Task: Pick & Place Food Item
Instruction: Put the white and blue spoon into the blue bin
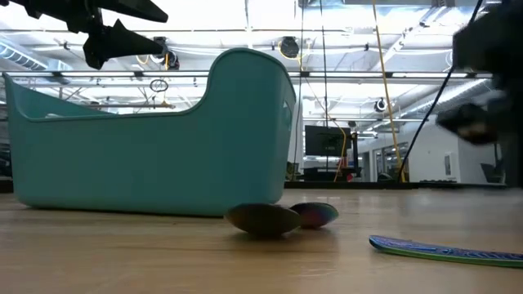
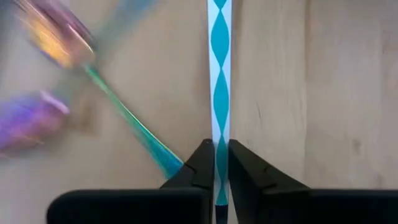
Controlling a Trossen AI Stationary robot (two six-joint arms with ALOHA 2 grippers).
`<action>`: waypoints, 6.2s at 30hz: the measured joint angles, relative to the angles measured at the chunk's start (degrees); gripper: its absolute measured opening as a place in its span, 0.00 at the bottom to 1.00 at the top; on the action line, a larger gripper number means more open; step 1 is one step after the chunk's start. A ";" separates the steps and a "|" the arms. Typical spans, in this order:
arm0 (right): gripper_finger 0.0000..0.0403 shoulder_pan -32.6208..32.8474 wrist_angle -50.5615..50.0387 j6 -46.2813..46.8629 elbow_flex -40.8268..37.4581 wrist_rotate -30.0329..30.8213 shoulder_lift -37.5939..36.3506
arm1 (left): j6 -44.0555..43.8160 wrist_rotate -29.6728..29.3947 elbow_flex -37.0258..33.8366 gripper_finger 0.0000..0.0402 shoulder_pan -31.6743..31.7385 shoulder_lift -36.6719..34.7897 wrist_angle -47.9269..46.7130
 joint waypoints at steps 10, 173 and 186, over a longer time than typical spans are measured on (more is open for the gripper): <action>0.03 -0.58 11.33 -28.25 0.24 29.43 -12.14 | -4.24 0.62 -0.02 0.69 3.05 3.03 7.95; 0.33 -19.90 48.74 -29.70 0.33 14.47 11.90 | 7.81 -24.47 12.41 0.11 -17.76 0.87 -7.61; 0.33 -18.35 39.73 -33.25 0.31 14.64 4.30 | -21.08 -24.03 12.41 0.11 -22.85 1.13 -27.28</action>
